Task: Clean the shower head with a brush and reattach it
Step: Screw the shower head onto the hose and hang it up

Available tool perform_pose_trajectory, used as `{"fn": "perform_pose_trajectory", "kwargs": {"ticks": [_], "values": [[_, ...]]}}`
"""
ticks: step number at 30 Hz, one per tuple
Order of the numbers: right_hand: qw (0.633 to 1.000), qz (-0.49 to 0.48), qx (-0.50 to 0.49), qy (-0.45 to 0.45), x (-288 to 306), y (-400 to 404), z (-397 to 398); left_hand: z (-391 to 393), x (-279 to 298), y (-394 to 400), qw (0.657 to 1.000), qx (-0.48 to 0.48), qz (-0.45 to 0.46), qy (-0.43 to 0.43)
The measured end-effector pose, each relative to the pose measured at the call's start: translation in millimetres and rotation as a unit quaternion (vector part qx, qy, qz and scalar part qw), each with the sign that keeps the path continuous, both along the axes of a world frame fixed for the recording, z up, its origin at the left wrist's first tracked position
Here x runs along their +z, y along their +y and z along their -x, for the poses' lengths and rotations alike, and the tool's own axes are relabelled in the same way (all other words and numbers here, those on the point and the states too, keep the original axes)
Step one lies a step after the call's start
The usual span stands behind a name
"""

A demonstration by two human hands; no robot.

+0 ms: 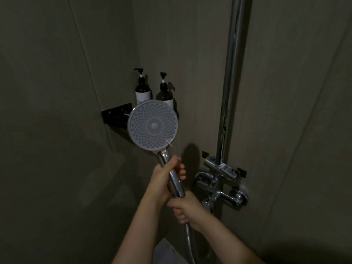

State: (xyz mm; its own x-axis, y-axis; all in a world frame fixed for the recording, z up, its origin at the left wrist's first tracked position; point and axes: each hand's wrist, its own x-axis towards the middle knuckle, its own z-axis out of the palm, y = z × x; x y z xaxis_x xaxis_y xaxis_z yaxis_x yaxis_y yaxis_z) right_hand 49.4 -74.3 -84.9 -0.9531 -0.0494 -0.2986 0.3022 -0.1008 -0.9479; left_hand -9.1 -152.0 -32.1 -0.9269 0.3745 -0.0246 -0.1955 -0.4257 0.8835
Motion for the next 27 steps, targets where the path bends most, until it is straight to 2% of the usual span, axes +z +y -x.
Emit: {"fn": "perform_pose_trajectory", "kwargs": {"ticks": [2,3,8,10,12,13,15,18,24,27], "values": [[0.999,0.029,0.027,0.001,-4.1,2.0,0.7,-4.5,-4.2,0.7,0.996,-0.068,-0.051,-0.014],[0.999,0.028,0.031,0.009,-4.0,3.4,1.0,-5.5,-5.0,1.9,0.997,-0.059,-0.056,-0.006],[0.997,-0.048,-0.003,0.054,2.9,34.0,7.6,-4.4,-0.9,12.1,0.995,0.079,-0.057,0.026],[0.990,-0.111,-0.089,0.012,0.0,52.0,11.8,-1.3,-2.0,9.8,0.990,0.124,-0.050,0.039],[0.958,-0.126,-0.255,-0.028,-10.4,71.2,17.9,0.6,-4.5,5.8,0.986,0.155,-0.038,0.045],[0.940,-0.110,-0.320,-0.037,-15.1,79.7,20.0,1.0,-6.1,4.7,0.985,0.163,-0.033,0.042],[0.925,-0.073,-0.367,-0.061,-22.7,88.9,22.9,-0.5,-9.4,4.3,0.986,0.161,-0.031,0.031],[0.925,0.024,-0.366,-0.095,-31.6,89.1,23.9,-4.5,-13.1,4.6,0.986,0.160,-0.037,0.027],[0.907,0.197,-0.359,-0.094,-29.9,86.4,33.1,-8.1,-12.8,-0.2,0.986,0.157,-0.042,0.022],[0.902,0.210,-0.366,-0.095,-30.1,84.4,35.5,-8.1,-12.1,0.2,0.987,0.152,-0.045,0.022]]}}
